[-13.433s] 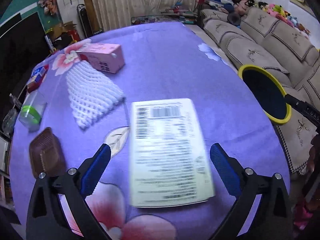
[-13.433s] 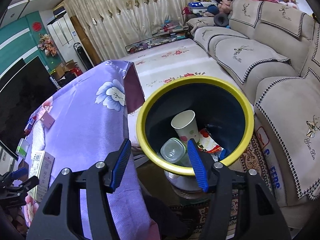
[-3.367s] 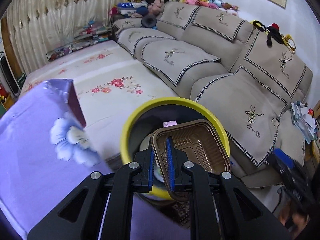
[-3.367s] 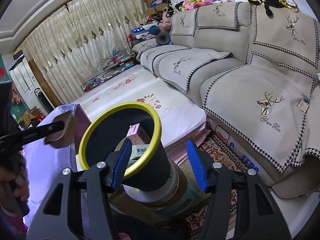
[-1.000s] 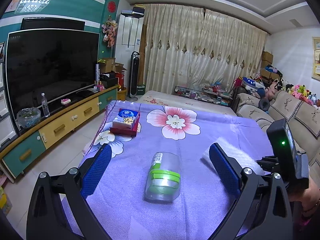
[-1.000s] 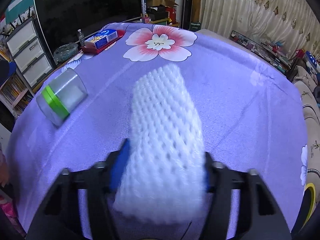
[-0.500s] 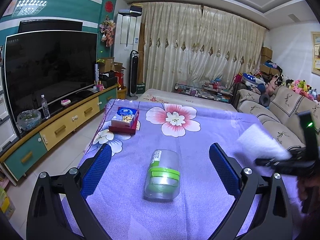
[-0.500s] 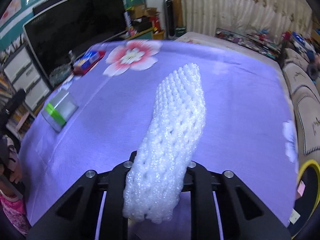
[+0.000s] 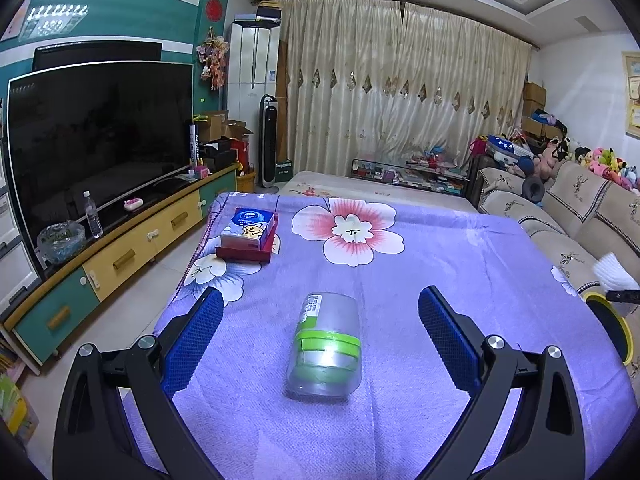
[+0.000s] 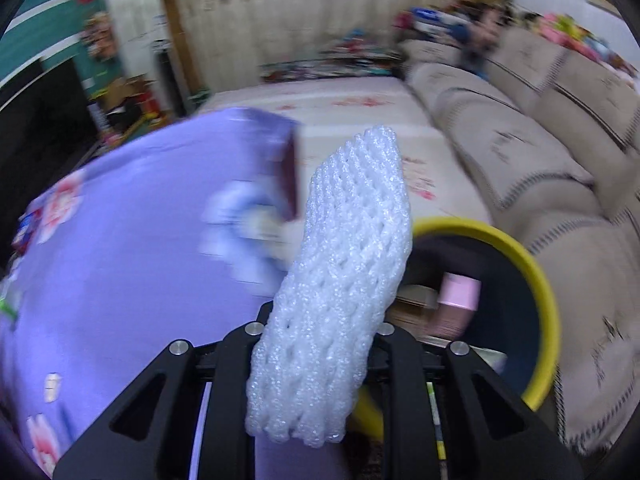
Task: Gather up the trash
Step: 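Carry the foam sleeve into the bin and open the right gripper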
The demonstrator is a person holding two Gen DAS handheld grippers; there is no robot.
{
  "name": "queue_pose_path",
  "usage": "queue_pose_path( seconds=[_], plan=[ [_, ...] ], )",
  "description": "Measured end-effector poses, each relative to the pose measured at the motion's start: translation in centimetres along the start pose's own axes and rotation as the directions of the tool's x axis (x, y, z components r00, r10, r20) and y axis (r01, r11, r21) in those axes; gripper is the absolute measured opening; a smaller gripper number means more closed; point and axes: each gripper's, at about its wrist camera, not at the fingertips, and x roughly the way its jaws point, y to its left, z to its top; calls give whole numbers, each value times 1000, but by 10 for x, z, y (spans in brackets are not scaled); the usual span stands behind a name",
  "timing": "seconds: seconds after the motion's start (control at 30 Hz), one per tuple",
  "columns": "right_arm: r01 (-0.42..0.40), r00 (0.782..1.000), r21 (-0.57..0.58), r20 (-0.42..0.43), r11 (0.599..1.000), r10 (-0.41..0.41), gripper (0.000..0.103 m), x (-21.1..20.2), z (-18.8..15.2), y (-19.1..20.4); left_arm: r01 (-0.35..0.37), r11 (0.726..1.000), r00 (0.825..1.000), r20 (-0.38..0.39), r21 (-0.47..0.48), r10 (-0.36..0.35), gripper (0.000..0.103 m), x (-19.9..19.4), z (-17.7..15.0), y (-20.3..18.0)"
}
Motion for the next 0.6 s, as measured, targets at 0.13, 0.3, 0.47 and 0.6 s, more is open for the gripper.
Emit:
queue_pose_path(
  seconds=[0.13,0.3,0.47,0.6],
  plan=[
    [98,995,47,-37,994,-97,25,17,-7,-42,-5,1000,1000,-10,6,5,96,3,0,-2],
    [190,981,90,-62,978,-185,56,32,-15,-77,-7,1000,1000,-23,18,8,97,8,-2,-4],
    [196,980,119,-53,973,-191,57,27,-22,-80,-2,1000,999,-44,30,4,97,14,-3,-8],
    [189,982,94,-29,978,-187,61,19,-27,-72,13,999,996,-85,51,-8,97,23,-4,-15]
  ],
)
